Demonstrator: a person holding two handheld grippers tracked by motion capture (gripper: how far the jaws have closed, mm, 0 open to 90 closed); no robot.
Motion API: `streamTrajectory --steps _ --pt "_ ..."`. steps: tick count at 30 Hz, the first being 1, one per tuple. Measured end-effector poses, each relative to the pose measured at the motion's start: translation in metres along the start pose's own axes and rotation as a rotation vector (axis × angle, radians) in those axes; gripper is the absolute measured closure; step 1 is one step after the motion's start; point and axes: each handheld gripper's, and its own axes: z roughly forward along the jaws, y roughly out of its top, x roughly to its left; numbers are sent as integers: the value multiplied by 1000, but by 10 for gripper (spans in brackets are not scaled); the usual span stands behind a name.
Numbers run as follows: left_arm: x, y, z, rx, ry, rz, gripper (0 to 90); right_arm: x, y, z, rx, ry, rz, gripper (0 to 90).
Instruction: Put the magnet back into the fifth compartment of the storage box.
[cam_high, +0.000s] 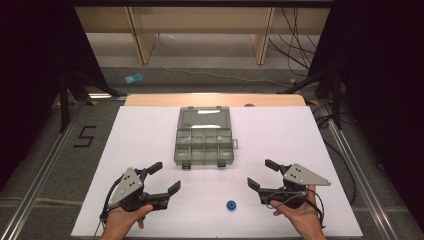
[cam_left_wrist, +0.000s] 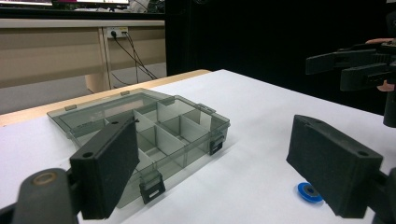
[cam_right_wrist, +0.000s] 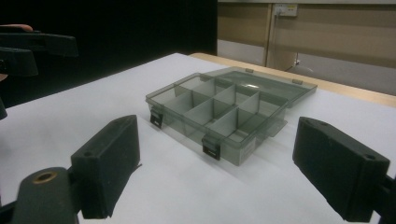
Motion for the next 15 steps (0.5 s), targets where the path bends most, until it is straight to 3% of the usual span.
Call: streamTrajectory --steps 15 --pt "0 0 -1 1 2 -2 159 2 1 2 -5 11 -18 158"
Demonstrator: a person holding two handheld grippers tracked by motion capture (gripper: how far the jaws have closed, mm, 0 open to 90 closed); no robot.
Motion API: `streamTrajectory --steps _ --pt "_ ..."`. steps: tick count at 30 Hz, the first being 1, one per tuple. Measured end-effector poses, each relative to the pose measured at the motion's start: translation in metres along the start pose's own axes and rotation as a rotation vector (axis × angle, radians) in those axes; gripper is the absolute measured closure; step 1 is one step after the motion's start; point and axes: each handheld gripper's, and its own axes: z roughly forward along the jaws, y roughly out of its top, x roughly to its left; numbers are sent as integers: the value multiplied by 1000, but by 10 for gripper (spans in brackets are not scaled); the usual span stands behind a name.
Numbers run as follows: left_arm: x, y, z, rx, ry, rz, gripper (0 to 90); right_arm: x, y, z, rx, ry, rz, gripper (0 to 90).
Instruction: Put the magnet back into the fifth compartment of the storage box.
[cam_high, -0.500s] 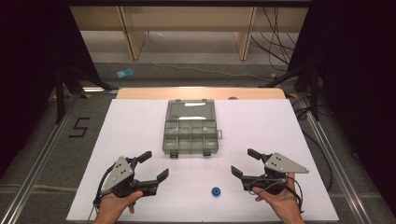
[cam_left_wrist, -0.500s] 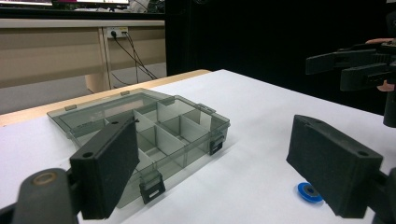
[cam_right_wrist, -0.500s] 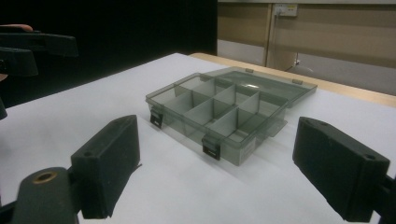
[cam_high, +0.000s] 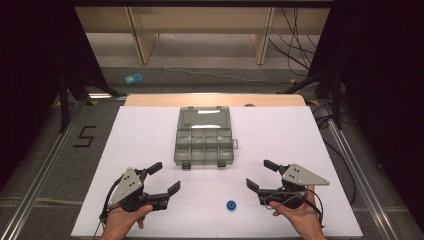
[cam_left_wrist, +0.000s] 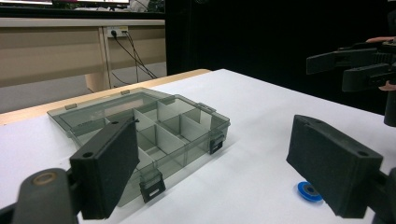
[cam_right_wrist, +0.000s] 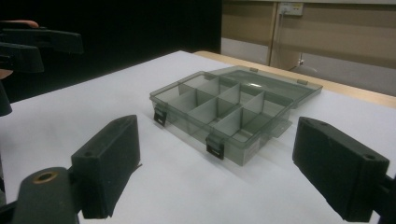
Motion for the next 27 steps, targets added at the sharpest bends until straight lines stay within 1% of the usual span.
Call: streamTrajectory --steps 2,3,4,5,6,7,8,9,10,12,13,14,15,17,19,21,22,24,25,27 --pt "0 0 0 0 -1 1 159 0 0 0 -2 1 -4 158" --pt "0 0 0 2 -1 1 159 1 0 0 9 14 7 158" --pt "0 0 1 5 -1 2 159 0 1 1 5 20 -3 158" --pt "0 0 1 4 -1 1 159 1 1 0 27 20 -7 157" --pt "0 -1 2 -6 -11 2 159 1 1 0 21 11 -7 157" --pt "0 -1 2 -5 -10 1 159 1 3 0 39 8 -22 156" --pt "0 0 1 4 -2 1 159 2 2 3 33 22 -20 156" --pt "0 -1 1 0 -5 -2 159 4 3 3 64 22 -36 156" --pt "0 -1 1 -1 -5 -3 159 5 3 6 71 35 -49 156" --pt "0 0 1 5 -2 0 159 8 2 8 113 50 -70 157" --pt "0 0 1 5 -2 0 159 10 1 10 128 57 -97 158" --pt "0 0 1 4 -2 2 159 12 1 12 134 61 -106 158" --pt "0 0 1 5 -2 2 159 14 2 12 157 73 -113 160" --pt "0 0 1 4 -3 1 159 16 3 14 164 79 -124 164" --pt "0 -1 2 -7 -12 1 159 19 3 16 178 84 -131 168" --pt "0 0 1 4 -4 3 159 20 2 19 202 95 -140 170" --pt "0 0 1 3 -4 3 159 21 3 21 224 107 -149 173" --pt "0 0 1 4 -4 4 159 23 2 23 235 114 -158 176" --pt "0 0 1 5 -4 4 159 24 3 24 259 125 -167 179" --pt "0 -1 2 6 -4 4 159 26 2 28 280 136 -183 187"
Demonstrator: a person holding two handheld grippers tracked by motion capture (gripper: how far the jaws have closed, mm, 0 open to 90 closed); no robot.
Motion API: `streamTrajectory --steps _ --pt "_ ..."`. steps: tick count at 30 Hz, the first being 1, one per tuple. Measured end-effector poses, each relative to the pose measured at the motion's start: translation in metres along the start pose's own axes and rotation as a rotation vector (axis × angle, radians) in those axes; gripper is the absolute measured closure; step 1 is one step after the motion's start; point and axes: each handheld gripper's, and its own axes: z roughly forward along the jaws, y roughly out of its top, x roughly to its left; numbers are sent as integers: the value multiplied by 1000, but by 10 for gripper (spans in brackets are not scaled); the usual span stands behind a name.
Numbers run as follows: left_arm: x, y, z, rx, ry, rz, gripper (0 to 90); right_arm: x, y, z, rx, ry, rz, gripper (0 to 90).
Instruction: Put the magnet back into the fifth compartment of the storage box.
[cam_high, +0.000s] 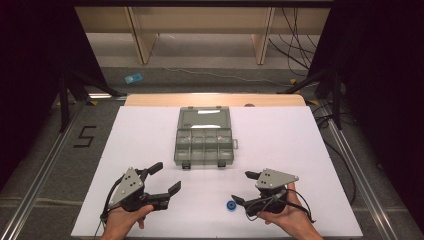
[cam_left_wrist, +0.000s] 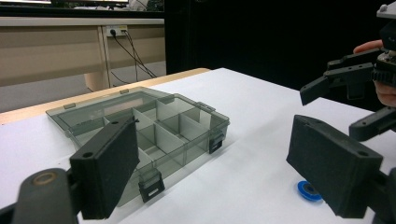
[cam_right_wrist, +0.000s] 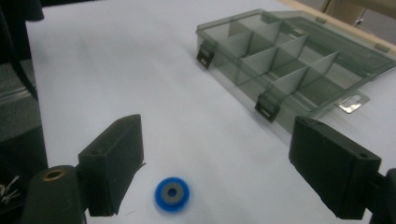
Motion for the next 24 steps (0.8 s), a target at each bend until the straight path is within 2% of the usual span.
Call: streamTrajectory --steps 9,13,14,16,18,20,24 --pt "0 0 0 3 0 -2 159 9 3 19 188 64 -105 245" --pt "0 0 0 1 0 0 159 13 5 33 265 69 -148 278" --pt "0 0 0 1 -1 0 159 15 7 36 305 75 -140 293" --pt "0 0 0 1 -1 1 159 15 7 42 354 81 -158 298" --pt "0 0 0 -1 -1 0 159 14 6 47 395 86 -196 299" --pt "0 0 0 -1 -2 0 159 14 6 51 434 111 -223 342" --pt "0 0 0 -1 -2 0 159 14 6 54 484 124 -239 350"
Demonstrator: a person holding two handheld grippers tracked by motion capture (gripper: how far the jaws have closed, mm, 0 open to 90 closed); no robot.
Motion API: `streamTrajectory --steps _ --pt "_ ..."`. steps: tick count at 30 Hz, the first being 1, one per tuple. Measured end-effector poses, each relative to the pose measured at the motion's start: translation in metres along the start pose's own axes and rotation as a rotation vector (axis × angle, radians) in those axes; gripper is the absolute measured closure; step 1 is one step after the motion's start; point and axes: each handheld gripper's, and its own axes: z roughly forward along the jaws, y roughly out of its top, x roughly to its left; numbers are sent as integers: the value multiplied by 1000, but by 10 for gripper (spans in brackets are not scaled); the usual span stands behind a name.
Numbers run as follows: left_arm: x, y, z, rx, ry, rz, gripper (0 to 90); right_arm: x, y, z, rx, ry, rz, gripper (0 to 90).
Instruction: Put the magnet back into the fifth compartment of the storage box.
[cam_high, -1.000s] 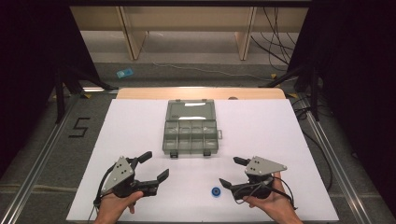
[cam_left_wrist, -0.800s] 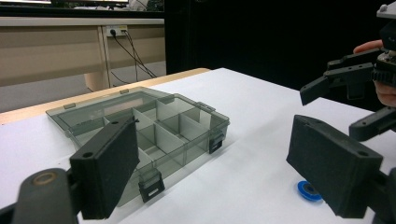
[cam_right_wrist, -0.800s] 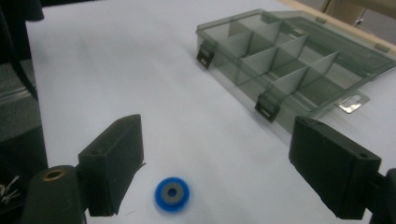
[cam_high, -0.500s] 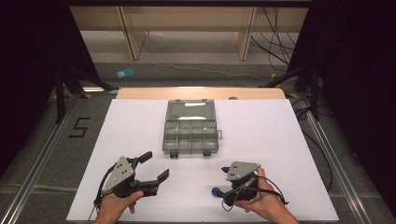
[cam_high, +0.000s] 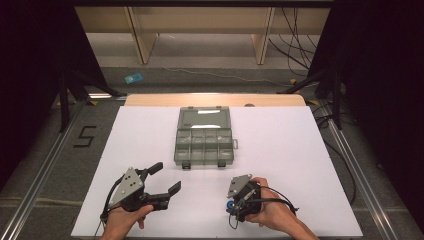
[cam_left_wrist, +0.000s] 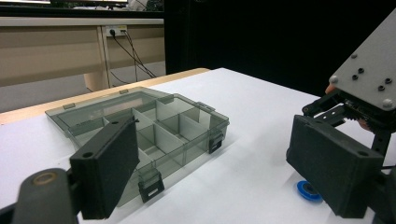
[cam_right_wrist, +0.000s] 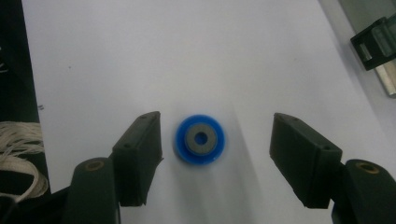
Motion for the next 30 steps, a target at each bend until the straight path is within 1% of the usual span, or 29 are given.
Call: streamTrajectory --steps 3,4,5,7,10,14,16,17,19,20,21,24,25,30 --pt "0 0 0 0 0 0 159 -1 0 1 16 8 5 359" --pt "0 0 0 0 1 0 159 -2 0 2 27 16 15 378" --pt "0 0 0 1 1 0 159 -2 0 2 29 16 8 385" --pt "0 0 0 1 1 0 159 -2 0 3 40 24 16 401" --pt "0 0 0 1 0 0 159 -3 2 4 53 47 28 430" --pt "0 0 0 1 0 0 159 -3 3 6 76 66 24 464" --pt "0 0 0 2 0 0 159 -3 3 6 79 64 25 473" --pt "0 0 0 2 0 0 159 -4 4 7 86 72 29 494" --pt "0 0 0 2 -1 0 159 -5 5 7 106 79 25 508" --pt "0 0 0 2 0 1 159 -5 4 9 97 79 25 524" --pt "0 0 0 2 0 1 159 -6 5 8 109 89 23 534" --pt "0 0 0 3 -1 0 159 -6 5 10 106 92 25 560" --pt "0 0 0 3 -1 -1 159 -6 6 10 120 99 22 567" --pt "0 0 0 3 -1 0 159 -8 7 13 115 108 22 598"
